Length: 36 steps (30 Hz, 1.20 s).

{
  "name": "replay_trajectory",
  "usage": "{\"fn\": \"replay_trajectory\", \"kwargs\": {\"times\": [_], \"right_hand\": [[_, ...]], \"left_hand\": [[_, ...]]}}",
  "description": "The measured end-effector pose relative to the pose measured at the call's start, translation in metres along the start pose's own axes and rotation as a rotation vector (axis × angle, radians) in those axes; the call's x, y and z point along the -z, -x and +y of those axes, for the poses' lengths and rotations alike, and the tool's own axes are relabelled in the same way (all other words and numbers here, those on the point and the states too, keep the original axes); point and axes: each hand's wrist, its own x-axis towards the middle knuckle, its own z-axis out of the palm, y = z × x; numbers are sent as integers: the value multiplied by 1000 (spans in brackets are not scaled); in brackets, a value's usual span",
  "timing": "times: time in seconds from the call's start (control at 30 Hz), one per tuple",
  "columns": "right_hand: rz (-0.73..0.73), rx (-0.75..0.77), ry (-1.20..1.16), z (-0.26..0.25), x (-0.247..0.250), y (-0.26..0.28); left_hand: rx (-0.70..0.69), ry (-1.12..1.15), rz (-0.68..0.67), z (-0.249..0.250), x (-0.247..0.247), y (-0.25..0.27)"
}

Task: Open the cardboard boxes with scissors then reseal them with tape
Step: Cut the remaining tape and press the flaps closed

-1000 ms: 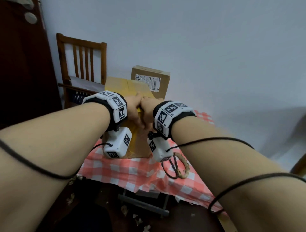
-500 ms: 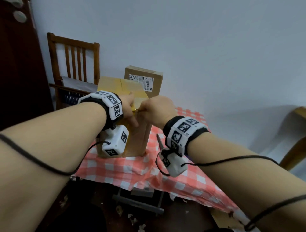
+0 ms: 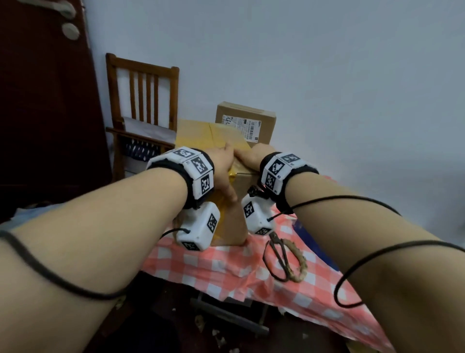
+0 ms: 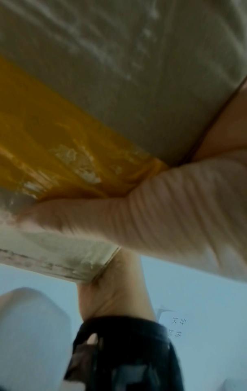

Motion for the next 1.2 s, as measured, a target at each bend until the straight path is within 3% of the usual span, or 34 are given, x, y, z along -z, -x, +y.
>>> {"fn": "replay_trajectory", "kwargs": {"times": [0.43,0.73,0.9,1.03,1.2], "right_hand": [[37,0,97,1,5,-4],[-19,59,-149,11,1,17],[98,67,-109,18,-1,18],[-12,72,-320,22,-2,24],[18,157,-297,33,-3,25]], "left_hand": [[19,25,-8,1,-1,-3],[35,60,-2,2,-1,-3],[47,94,-9,-1,-1,-5],[45,90,3,-1,-2,-6],[69,73,0,-2,-3,-10]]}}
